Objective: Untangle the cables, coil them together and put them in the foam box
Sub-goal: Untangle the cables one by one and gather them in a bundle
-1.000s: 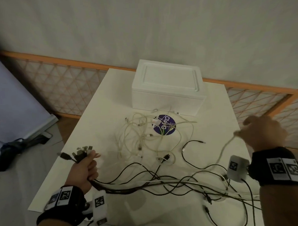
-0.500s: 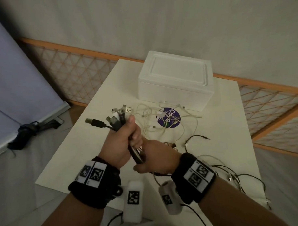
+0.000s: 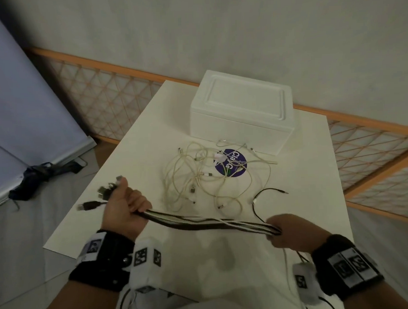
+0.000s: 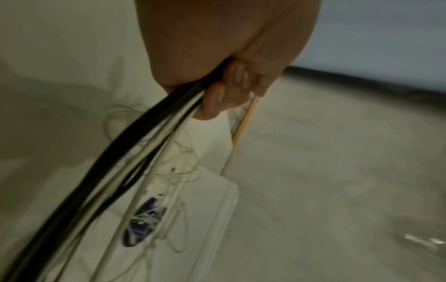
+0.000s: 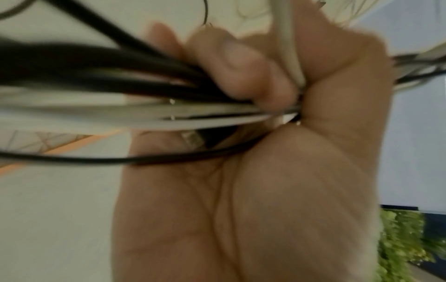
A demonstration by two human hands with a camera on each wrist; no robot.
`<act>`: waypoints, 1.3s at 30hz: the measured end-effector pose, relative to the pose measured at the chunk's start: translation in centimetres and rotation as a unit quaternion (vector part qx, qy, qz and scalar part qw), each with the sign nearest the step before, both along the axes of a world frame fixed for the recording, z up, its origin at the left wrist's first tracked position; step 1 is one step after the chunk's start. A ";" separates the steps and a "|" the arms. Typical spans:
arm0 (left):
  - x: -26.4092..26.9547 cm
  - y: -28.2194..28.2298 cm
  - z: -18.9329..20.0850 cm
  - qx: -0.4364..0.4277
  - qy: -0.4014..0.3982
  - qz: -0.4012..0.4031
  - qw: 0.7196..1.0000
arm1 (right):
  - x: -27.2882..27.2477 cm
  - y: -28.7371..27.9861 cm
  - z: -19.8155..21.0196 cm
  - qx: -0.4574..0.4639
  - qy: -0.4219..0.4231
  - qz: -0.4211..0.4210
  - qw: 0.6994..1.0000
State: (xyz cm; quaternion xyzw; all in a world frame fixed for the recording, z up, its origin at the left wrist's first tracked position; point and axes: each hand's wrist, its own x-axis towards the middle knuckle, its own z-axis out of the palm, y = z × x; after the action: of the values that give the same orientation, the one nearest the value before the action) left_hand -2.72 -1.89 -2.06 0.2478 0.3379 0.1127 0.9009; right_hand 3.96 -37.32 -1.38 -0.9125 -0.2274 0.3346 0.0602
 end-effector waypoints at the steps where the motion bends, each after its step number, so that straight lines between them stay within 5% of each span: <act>1: -0.2 -0.5 -1.0 -0.003 0.027 -0.008 1.000 | -0.2 -0.5 -0.3 -0.024 0.017 0.002 1.000; 6: -1.6 -3.5 -4.8 -0.024 0.128 -0.058 0.990 | -0.7 -0.6 -1.7 -0.198 0.074 0.025 0.977; 8: -1.4 -3.2 -5.4 -0.023 0.146 -0.076 0.986 | 0.1 0.9 -1.2 -0.147 0.055 -0.007 0.988; 12: 0.5 -2.2 -5.6 -0.023 0.148 -0.094 0.984 | 2.2 7.4 -1.1 0.111 -0.012 -0.072 0.991; 20: 2.5 -2.1 -6.1 -0.001 0.146 -0.161 0.976 | 3.4 18.2 -6.2 0.042 -0.095 0.041 0.994; 30: 4.6 -2.9 -4.4 0.040 0.098 -0.203 0.974 | 8.3 18.7 -8.4 0.007 -0.177 0.090 0.980; 34: 6.5 -3.3 -3.2 0.074 0.078 -0.200 0.974 | 10.4 16.7 -6.9 0.238 -0.127 -0.071 0.960; 37: 7.8 -4.1 -2.6 0.082 0.058 -0.175 0.979 | 10.9 15.9 -2.9 0.432 -0.056 -0.266 0.860; 39: 8.5 -4.8 -1.9 0.099 0.039 -0.183 0.977 | 10.7 15.8 -0.1 0.468 -0.043 -0.265 0.842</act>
State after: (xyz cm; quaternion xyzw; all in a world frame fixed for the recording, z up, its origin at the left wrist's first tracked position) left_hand 5.83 -6.70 -3.97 0.3975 0.3092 -0.0315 0.8633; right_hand 14.64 -21.54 -1.51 -0.8149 -0.1086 0.1201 0.5565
